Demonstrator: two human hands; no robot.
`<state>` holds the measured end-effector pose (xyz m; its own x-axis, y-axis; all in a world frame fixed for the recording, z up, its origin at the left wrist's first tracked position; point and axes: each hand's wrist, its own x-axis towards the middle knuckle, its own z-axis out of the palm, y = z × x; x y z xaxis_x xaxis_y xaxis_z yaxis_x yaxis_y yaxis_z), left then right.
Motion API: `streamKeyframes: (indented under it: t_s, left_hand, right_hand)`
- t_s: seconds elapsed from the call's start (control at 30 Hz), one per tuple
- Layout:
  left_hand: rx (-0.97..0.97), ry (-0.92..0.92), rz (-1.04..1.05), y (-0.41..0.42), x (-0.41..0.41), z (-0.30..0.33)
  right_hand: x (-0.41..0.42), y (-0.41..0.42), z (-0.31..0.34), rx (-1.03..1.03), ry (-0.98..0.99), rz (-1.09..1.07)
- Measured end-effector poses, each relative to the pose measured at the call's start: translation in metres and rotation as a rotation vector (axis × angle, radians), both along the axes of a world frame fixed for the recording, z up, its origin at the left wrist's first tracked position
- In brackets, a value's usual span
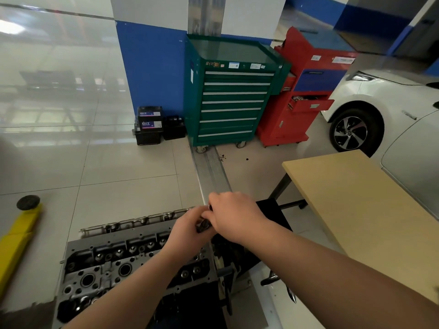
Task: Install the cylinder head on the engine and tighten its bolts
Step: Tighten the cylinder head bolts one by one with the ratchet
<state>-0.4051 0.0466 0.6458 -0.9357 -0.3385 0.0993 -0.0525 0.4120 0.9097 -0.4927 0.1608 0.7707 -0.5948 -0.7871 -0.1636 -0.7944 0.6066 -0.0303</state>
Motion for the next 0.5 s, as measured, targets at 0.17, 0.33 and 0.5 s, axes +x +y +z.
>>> streamKeyframes:
  t_s: [0.17,0.33,0.5]
  left_hand:
    - [-0.097,-0.083,0.068,-0.006,-0.003,-0.002]
    - [-0.04,-0.065,-0.144,-0.018,-0.001,0.008]
    - [-0.041,-0.099,0.027,-0.006,-0.007,0.01]
  right_hand:
    - [0.006,-0.001,-0.003,-0.057,0.064,0.019]
    - [0.001,0.001,0.003,-0.037,-0.047,0.091]
    - [-0.002,-0.007,-0.002,0.0,0.068,-0.051]
